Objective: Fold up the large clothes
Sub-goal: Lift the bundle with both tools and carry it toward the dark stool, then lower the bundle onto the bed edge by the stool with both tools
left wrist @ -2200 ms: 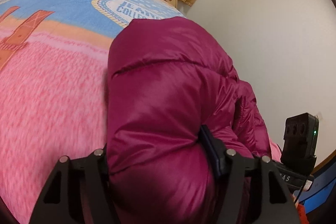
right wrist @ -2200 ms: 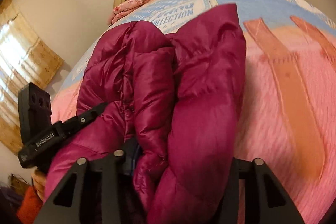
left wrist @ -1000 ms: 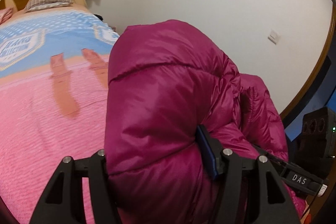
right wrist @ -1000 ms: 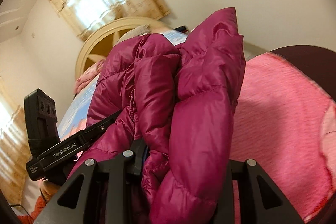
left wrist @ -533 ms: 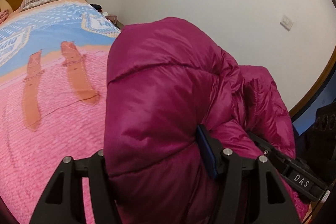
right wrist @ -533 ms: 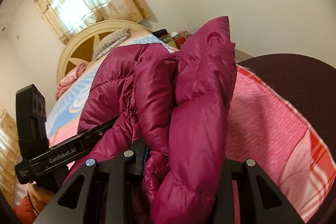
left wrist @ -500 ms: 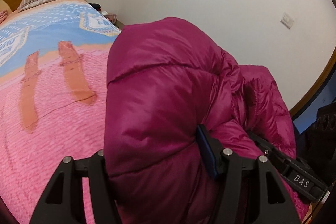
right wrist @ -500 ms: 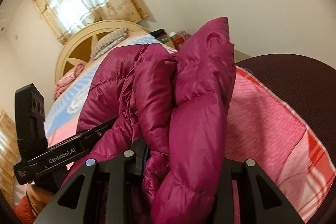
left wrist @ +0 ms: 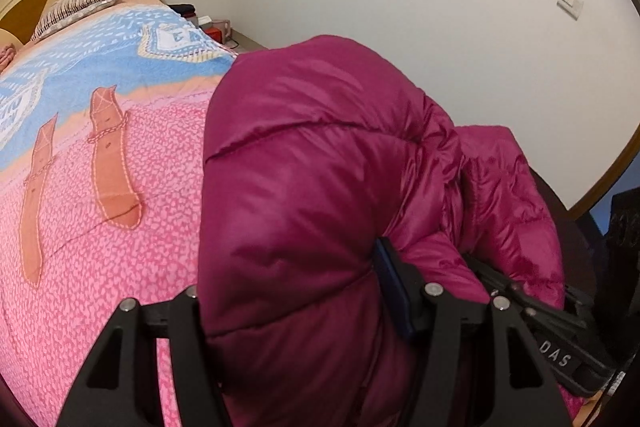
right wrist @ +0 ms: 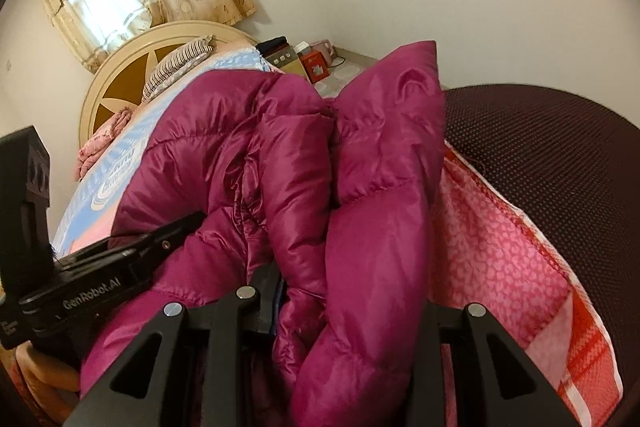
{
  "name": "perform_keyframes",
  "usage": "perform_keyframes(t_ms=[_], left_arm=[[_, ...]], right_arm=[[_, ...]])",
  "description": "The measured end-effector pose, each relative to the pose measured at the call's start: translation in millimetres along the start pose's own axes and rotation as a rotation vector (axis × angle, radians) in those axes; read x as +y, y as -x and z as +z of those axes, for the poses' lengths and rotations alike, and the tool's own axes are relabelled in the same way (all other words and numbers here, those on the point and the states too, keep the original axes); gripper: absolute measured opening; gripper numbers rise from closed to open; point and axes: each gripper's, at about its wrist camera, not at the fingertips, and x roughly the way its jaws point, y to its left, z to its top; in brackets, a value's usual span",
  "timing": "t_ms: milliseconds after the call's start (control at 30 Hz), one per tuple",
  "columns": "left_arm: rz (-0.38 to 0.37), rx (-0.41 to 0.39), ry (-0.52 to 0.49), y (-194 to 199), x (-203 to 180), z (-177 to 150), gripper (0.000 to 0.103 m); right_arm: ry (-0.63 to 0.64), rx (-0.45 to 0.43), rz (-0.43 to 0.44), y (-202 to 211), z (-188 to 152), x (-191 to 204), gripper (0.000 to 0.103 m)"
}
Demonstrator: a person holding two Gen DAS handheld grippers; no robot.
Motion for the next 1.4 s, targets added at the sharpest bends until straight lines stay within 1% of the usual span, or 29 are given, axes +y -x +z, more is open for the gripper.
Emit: perform_keyframes(t_ms=[133, 233, 300, 500, 700, 767, 833, 900, 967, 1000, 1067, 1100, 1133, 1167, 1200, 1233, 1300, 1367, 1400], left_arm=[[0.03, 0.006, -0.012, -8.8, -4.7, 2.2, 0.067], [0.043, 0.004, -0.02, -13.3, -5.3, 3.7, 0.069], [0.053, 0.003, -0.025, -14.9, -6.3, 4.1, 0.069], [0.052, 0.027, -0.034, -25.1, -5.6, 7.6, 0.077], [0.063, 0.015, -0.045, -29.1, -3.7, 8.4, 0.078], [0.061, 0.016, -0.047, -30.8, -2.8, 7.8, 0.081], [0.064, 0.02, -0.048, -30.7, -3.9, 6.5, 0.084], [0.083, 0.015, -0.069, -30.0, -7.7, 6.2, 0.086], [0.108, 0.0, -0.107, -28.1, -12.3, 4.9, 0.087], [0.119, -0.01, -0.125, -26.9, -14.5, 3.8, 0.087], [0.133, -0.021, -0.146, -25.7, -17.3, 2.5, 0.087], [0.136, -0.021, -0.149, -25.4, -18.8, 2.5, 0.087], [0.136, -0.02, -0.149, -25.7, -19.0, 2.7, 0.087], [0.136, -0.019, -0.148, -25.6, -18.5, 2.7, 0.087], [0.136, -0.019, -0.148, -25.4, -18.3, 2.7, 0.087], [0.138, -0.02, -0.148, -24.9, -18.9, 2.5, 0.087], [0.142, -0.023, -0.152, -23.3, -19.9, 1.4, 0.087], [0.13, -0.021, -0.155, -20.7, -18.8, 0.1, 0.087], [0.116, -0.017, -0.155, -18.6, -18.7, -1.8, 0.087]], right_arm=[[-0.06, -0.004, 0.061, -10.0, -8.6, -15.9, 0.032], [-0.089, -0.01, 0.09, -13.1, -12.2, -23.5, 0.033], [-0.085, -0.007, 0.086, -12.6, -14.1, -26.1, 0.033], [-0.092, -0.001, 0.091, -15.8, -12.7, -31.6, 0.033], [-0.088, -0.002, 0.094, -15.6, -14.1, -38.2, 0.034], [-0.091, 0.0, 0.091, -15.7, -13.7, -39.0, 0.034], [-0.101, 0.0, 0.1, -13.2, -12.5, -41.3, 0.037], [-0.121, 0.003, 0.099, -9.2, -12.2, -47.3, 0.045], [-0.153, -0.002, 0.079, 2.3, -11.4, -54.3, 0.05], [-0.162, -0.032, 0.067, 17.3, -11.4, -56.1, 0.05], [-0.13, -0.093, 0.029, 44.3, -12.7, -53.3, 0.05], [-0.093, -0.136, -0.02, 64.9, -14.3, -48.6, 0.05], [-0.071, -0.161, -0.041, 78.9, -16.3, -45.2, 0.05], [-0.057, -0.18, -0.036, 92.6, -18.8, -41.5, 0.05], [-0.046, -0.189, 0.002, 107.4, -22.9, -36.5, 0.05], [-0.034, -0.185, 0.032, 115.0, -26.0, -31.8, 0.05], [0.016, -0.168, 0.055, 122.8, -33.5, -18.2, 0.05], [0.045, -0.134, 0.044, 118.6, -40.5, -10.0, 0.05], [0.044, -0.092, 0.012, 109.4, -47.2, -8.4, 0.05]])
